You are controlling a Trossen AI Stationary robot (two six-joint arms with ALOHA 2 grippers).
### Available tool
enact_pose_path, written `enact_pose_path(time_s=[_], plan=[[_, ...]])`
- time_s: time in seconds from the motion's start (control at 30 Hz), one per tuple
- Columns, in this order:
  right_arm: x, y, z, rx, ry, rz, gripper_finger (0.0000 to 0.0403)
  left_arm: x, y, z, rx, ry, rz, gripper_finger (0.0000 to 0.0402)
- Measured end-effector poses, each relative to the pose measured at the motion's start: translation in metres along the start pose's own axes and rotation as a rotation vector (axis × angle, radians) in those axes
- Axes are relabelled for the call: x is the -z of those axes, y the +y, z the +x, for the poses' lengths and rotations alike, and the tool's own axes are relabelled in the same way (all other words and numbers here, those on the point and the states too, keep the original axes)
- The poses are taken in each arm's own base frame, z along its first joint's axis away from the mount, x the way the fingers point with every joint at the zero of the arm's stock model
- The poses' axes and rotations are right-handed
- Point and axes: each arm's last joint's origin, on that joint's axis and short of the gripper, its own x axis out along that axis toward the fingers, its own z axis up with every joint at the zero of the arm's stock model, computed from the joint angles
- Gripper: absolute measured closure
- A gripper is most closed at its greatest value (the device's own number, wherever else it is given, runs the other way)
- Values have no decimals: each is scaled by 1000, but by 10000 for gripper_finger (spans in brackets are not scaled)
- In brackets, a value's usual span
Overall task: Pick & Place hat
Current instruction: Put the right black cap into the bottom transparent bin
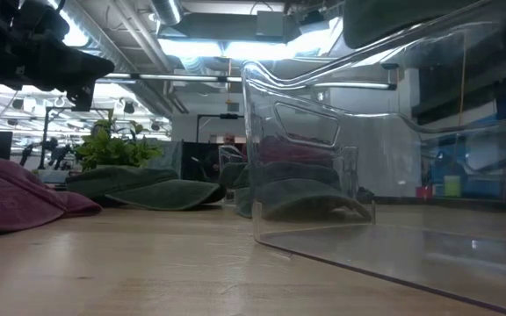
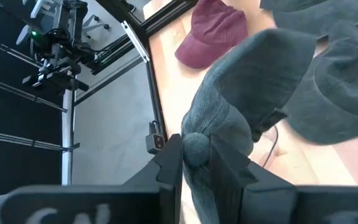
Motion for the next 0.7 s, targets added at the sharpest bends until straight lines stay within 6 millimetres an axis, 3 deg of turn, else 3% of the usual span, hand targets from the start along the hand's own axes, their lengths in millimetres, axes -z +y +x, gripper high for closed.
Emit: enact_pose_path(time_s=[0.7], plan=[[31,33,16,43,-93,122,345,0,0,0,0,0,0,390]])
